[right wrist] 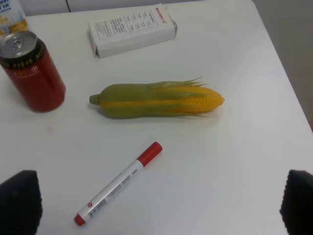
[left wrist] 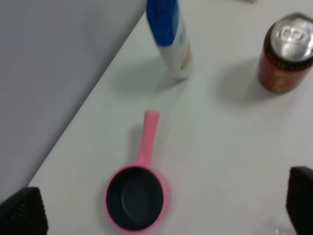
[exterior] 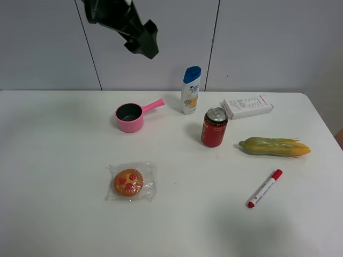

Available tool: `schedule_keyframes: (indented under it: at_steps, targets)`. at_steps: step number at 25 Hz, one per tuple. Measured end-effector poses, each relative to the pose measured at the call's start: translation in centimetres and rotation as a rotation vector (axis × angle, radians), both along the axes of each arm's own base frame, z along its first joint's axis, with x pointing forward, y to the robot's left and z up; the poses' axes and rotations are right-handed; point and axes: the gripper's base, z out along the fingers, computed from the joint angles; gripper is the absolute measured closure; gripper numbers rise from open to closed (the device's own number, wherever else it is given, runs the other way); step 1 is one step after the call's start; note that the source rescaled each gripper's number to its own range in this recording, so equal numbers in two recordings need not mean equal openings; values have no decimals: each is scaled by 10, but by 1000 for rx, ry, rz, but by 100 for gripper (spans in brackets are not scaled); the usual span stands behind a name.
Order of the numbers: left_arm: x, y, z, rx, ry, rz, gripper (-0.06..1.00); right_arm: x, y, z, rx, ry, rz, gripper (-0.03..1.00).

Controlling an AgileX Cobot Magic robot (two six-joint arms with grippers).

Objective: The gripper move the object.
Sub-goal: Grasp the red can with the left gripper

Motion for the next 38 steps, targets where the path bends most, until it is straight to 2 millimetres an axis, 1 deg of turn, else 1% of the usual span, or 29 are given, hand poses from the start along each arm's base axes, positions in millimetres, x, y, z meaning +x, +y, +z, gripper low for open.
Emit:
schedule_keyframes:
  at_steps: [3, 5, 9, 13, 17, 27, 31, 33, 38]
  targets:
    - [7, -32, -13, -2, 11, -53, -6, 0, 0, 0, 0, 0, 0, -3]
    - [10, -51, -25, -6, 34, -84, -6, 0, 0, 0, 0, 0, 0, -3]
    - [13, -79, -56, -1, 97, -125, -6, 0, 0, 0, 0, 0, 0, -3]
    - [21, -94, -88, 16, 147, -135, -6, 0, 0, 0, 0, 0, 0, -3]
    - [25, -104, -110, 26, 165, -141, -6, 0, 0, 0, 0, 0, 0, -3]
    - [16, -144, -141, -65, 173, -191, -6, 0, 0, 0, 0, 0, 0, -3]
    - [16, -152, -154, -72, 179, -195, -6, 0, 0, 0, 0, 0, 0, -3]
    - [17, -153, -157, -79, 173, -194, -6, 0, 0, 0, 0, 0, 0, -3]
    - [23, -159, -172, -102, 152, -184, -6, 0, 0, 0, 0, 0, 0, -3]
